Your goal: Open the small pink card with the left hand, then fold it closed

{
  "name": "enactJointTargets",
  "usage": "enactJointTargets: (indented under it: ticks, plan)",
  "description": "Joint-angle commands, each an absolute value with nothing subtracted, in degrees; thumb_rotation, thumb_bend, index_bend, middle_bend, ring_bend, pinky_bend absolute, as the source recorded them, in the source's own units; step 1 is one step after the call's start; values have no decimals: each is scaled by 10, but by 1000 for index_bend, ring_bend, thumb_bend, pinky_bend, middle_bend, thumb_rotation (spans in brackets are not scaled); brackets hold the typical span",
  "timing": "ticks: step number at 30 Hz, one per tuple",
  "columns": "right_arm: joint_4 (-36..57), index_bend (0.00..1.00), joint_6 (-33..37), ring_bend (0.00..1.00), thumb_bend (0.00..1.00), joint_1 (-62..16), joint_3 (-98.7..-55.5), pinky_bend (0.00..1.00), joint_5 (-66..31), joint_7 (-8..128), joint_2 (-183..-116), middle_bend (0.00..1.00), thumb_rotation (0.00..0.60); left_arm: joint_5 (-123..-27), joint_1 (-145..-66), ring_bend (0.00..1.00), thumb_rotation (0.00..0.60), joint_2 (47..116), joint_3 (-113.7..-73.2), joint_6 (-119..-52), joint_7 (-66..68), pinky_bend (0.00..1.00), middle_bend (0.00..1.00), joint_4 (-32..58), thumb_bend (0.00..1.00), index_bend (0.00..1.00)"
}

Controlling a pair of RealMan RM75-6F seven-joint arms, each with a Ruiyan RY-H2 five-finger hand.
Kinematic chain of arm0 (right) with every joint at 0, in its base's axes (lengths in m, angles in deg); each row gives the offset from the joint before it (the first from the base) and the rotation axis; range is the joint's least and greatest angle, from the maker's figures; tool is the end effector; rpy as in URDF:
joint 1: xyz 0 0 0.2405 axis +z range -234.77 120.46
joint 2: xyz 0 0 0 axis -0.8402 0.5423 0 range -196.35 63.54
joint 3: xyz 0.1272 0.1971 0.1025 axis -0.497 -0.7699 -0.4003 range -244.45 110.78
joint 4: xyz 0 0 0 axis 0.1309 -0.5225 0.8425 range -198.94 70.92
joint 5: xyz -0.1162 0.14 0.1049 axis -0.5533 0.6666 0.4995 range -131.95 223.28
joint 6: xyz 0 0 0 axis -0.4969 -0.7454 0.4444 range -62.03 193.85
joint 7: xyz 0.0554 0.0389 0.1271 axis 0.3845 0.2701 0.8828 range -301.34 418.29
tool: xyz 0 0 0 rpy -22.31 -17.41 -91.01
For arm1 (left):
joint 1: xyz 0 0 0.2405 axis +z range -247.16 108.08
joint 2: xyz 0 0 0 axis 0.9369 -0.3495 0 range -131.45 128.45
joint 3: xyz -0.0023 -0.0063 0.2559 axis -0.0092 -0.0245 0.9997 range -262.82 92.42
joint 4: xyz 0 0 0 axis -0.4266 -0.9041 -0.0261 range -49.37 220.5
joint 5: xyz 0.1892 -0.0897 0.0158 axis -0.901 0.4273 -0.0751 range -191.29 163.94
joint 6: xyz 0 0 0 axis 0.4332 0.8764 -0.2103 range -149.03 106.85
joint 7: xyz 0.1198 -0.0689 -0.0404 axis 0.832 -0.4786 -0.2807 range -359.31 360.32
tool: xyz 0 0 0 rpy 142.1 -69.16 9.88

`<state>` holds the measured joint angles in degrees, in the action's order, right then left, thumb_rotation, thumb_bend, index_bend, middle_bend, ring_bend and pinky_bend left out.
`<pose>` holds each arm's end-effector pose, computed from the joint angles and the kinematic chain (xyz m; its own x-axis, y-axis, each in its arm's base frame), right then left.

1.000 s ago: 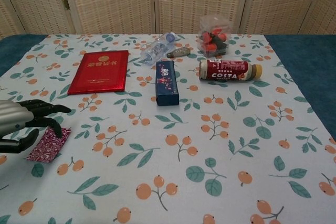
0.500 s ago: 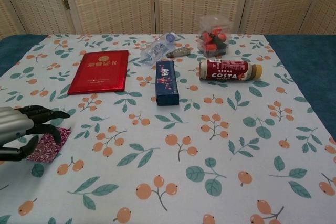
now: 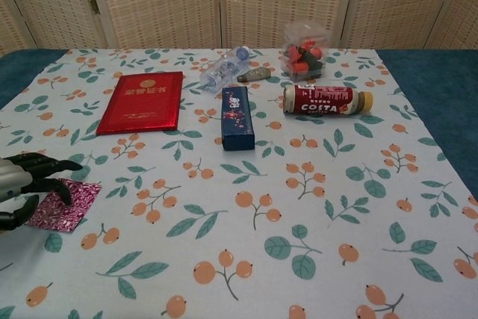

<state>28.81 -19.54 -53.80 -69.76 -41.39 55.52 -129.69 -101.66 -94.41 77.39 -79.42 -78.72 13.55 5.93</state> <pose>-0.3121 -0.1731 0.1629 0.4490 -0.0045 0.8935 -0.8935 -0.0051 0.4489 -0.2899 0.2363 0.0137 0.6924 0.3451 0.6337 0.7125 -0.4656 -0.5249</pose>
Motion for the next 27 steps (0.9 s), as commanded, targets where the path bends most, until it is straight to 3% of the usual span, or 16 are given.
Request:
enactJointTargets:
  ticks: [1,27]
  plan:
    - [289,0,-196,0,323,-538,-698,0,-413,555,-1296,0,600,-1012,-941,0,50,770,-794,-788,135,0,13,61,817,303]
    - [295,0,-211,0,323,-547,-696,0,-420,553,-1294,0,600,-982,-914,0,47,718,-792,-806,128,0,10,68,817,314]
